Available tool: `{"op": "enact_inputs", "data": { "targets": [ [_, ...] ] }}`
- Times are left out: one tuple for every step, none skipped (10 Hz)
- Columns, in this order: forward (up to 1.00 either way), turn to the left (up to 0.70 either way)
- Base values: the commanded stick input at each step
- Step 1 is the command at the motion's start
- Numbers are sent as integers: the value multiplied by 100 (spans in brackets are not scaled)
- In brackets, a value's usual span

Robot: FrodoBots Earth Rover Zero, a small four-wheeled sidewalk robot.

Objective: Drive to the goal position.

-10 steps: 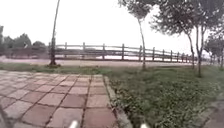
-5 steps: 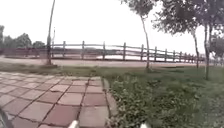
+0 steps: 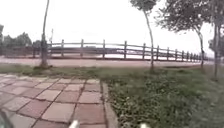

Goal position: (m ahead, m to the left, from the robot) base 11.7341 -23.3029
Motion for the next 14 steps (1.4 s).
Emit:
{"op": "enact_inputs", "data": {
  "targets": [
    [70,0],
    [70,0],
    [70,0],
    [70,0],
    [70,0],
    [70,0],
    [70,0],
    [70,0],
    [70,0],
    [70,0],
    [70,0],
    [70,0],
    [70,0],
    [70,0]
  ]
}}
